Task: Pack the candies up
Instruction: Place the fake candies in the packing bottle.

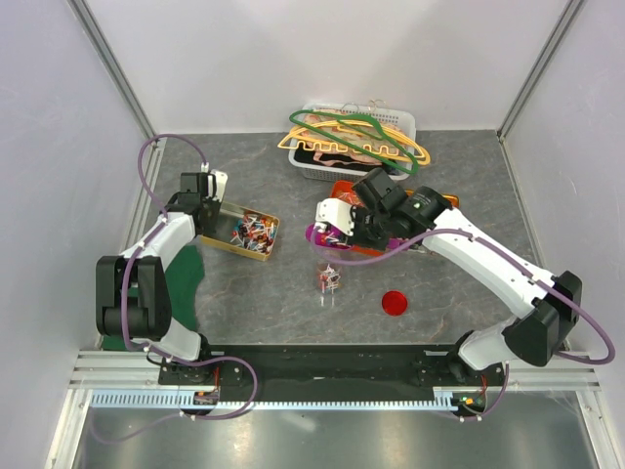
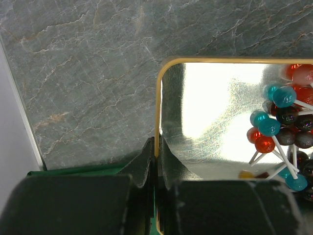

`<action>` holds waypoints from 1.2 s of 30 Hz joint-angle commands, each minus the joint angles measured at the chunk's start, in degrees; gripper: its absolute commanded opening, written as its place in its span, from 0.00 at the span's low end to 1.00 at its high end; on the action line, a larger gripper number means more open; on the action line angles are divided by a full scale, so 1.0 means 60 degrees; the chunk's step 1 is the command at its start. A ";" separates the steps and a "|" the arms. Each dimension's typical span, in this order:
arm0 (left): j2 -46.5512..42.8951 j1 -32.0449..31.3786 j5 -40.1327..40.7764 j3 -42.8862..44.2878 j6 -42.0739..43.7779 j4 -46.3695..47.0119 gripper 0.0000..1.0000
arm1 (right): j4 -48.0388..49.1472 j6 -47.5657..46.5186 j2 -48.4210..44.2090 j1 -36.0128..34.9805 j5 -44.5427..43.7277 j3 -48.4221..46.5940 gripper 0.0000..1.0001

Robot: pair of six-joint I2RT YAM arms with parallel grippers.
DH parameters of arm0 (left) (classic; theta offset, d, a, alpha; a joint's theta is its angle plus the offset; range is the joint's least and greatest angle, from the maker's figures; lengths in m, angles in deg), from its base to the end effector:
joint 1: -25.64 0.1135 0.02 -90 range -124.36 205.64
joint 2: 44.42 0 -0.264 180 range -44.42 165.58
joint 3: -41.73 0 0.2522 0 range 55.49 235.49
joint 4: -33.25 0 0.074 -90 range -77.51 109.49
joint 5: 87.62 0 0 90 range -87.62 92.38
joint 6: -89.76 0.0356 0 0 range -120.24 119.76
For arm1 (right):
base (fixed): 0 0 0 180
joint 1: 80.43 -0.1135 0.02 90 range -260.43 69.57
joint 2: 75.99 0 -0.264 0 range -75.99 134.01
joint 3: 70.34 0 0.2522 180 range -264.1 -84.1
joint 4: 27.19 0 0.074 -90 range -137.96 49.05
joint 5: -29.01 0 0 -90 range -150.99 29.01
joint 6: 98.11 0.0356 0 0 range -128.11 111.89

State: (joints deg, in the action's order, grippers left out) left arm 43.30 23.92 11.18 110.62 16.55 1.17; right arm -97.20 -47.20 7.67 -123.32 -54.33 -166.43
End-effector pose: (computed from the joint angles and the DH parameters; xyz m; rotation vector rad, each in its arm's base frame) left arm 0.3171 -0.0041 0.2111 0.3304 2.4468 0.3032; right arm 0.2139 0.2043 0.3379 -1.7216 1.9148 0.1745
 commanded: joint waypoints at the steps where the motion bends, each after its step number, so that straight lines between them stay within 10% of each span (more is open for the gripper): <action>1: -0.0031 0.0110 -0.0250 0.0230 -0.0163 0.0447 0.02 | -0.0293 -0.0325 -0.0598 0.0015 -0.0902 0.0317 0.00; 36: 0.0072 0.0535 -0.0177 0.0259 -0.0192 0.0389 0.02 | -0.2065 -0.1102 -0.0877 -0.1098 -0.3350 0.0596 0.00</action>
State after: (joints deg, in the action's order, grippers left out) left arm 44.04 25.78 10.90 110.62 16.53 1.17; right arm -107.59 -52.95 1.99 -128.88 -71.01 -160.13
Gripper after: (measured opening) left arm 0.033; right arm 0.335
